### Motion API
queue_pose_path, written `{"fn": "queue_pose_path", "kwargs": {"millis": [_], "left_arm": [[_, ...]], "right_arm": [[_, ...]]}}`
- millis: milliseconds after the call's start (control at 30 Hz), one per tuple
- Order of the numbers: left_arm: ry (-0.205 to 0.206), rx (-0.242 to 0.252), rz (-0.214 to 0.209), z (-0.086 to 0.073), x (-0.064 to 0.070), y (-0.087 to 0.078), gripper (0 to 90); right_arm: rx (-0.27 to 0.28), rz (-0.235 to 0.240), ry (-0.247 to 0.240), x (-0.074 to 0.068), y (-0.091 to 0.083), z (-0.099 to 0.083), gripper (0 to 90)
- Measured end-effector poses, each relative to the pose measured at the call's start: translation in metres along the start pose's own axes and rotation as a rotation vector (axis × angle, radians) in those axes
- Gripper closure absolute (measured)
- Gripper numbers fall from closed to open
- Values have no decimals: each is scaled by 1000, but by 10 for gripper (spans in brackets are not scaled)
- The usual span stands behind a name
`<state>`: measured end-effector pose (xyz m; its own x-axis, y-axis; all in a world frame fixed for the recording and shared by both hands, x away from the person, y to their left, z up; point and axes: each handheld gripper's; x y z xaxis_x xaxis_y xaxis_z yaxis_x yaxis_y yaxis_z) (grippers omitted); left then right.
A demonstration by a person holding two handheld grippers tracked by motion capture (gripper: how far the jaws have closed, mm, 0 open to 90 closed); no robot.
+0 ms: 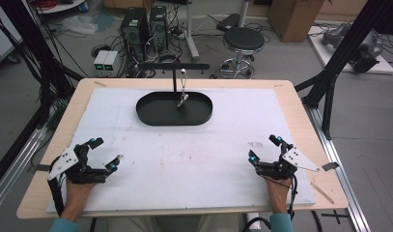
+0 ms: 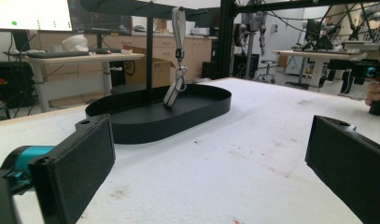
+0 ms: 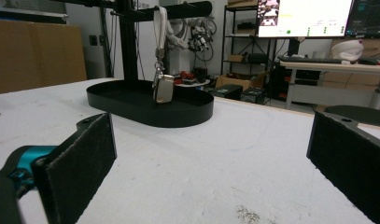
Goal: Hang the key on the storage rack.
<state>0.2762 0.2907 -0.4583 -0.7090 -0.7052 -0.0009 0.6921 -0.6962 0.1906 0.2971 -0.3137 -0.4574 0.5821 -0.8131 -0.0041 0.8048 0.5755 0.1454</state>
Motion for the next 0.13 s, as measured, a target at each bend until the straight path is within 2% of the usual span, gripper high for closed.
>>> {"fn": "queue_pose_path", "kwargs": {"millis": [133], "left_arm": [[-1,0,6,0,0,0,48]], "right_arm": [[2,3,-6,0,0,0,7]]}}
Point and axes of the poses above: each handheld gripper's, and its own axes: y roughly forward along the jaws, z roughly out of its top, x roughly to its right, and after that the axes turned 9 degrees about x, right-handed
